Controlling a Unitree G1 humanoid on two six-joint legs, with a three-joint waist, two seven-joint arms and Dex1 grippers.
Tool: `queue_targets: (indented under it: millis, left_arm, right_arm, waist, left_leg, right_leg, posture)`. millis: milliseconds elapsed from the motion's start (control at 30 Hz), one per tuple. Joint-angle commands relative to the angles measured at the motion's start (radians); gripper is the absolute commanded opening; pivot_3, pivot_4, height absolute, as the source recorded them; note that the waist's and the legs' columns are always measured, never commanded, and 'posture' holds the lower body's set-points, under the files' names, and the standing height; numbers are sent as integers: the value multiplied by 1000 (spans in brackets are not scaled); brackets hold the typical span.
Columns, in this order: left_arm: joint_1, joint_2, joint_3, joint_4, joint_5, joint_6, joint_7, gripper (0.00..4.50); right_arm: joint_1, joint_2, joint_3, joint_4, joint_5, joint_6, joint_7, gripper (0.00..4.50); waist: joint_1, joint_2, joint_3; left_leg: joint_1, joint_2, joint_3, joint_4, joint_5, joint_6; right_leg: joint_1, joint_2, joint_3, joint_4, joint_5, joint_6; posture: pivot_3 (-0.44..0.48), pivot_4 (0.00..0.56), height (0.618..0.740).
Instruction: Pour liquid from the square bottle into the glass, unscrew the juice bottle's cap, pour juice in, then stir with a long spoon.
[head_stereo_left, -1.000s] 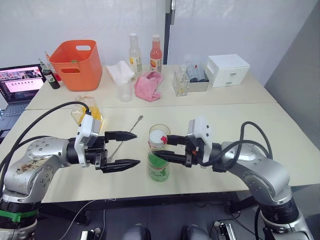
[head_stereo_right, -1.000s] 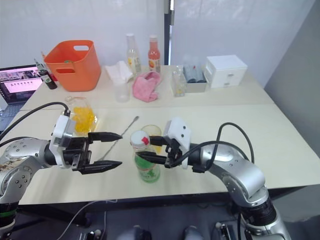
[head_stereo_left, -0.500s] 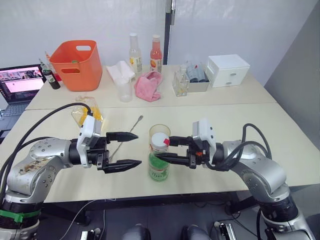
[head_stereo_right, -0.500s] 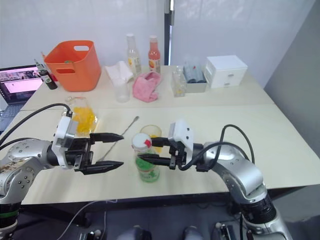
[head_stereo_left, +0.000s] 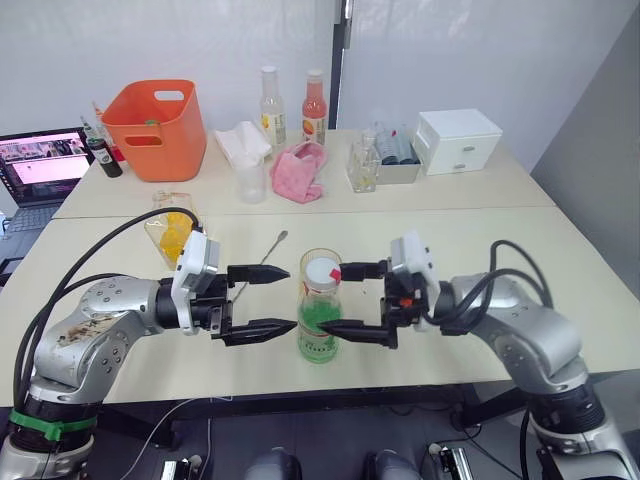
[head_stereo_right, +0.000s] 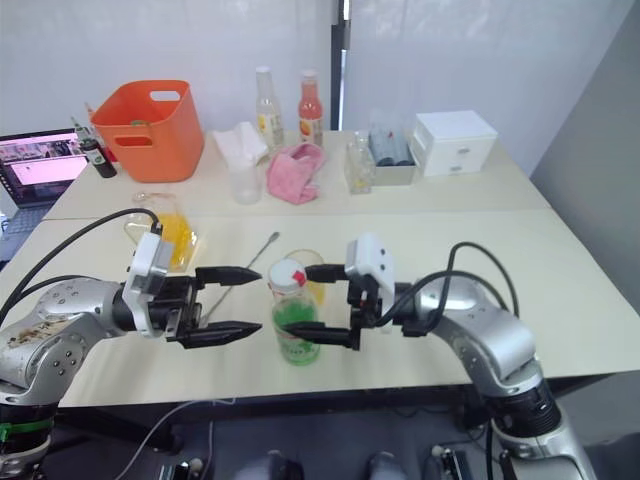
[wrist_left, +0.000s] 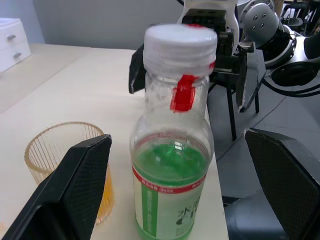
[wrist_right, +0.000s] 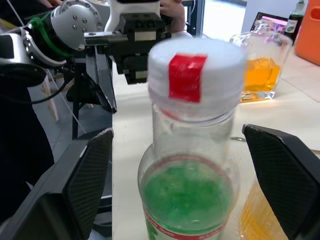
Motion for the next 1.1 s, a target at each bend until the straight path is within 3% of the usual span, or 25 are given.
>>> queue_targets:
  millis: [33, 600, 1100]
  left_arm:
    - [-36, -5, -12, -49, -21, 47, 55, 4500]
    - [-78, -87, -89, -127, 10, 115, 252, 4500]
    - [-55, -118, -80, -154, -33, 140, 291, 4500]
  right_arm:
    - [-23, -34, -78, -27, 90, 55, 10, 4458]
    - [-49, -68, -116, -27, 133, 108, -35, 4458]
    - [-43, -73, -112, -36, 127, 115, -55, 4458]
  waist:
    - [0, 0, 0]
    - [0, 0, 0]
    - [0, 0, 0]
  left_leg:
    - [0, 0, 0, 0, 0, 0]
    - [0, 0, 0, 0, 0, 0]
    - [0, 0, 0, 0, 0, 0]
  right_leg:
    - [0, 0, 0, 0, 0, 0]
    - [0, 0, 0, 0, 0, 0]
    - [0, 0, 0, 0, 0, 0]
  posture:
    - [0, 150, 713]
    - [0, 150, 713]
    - [0, 150, 713]
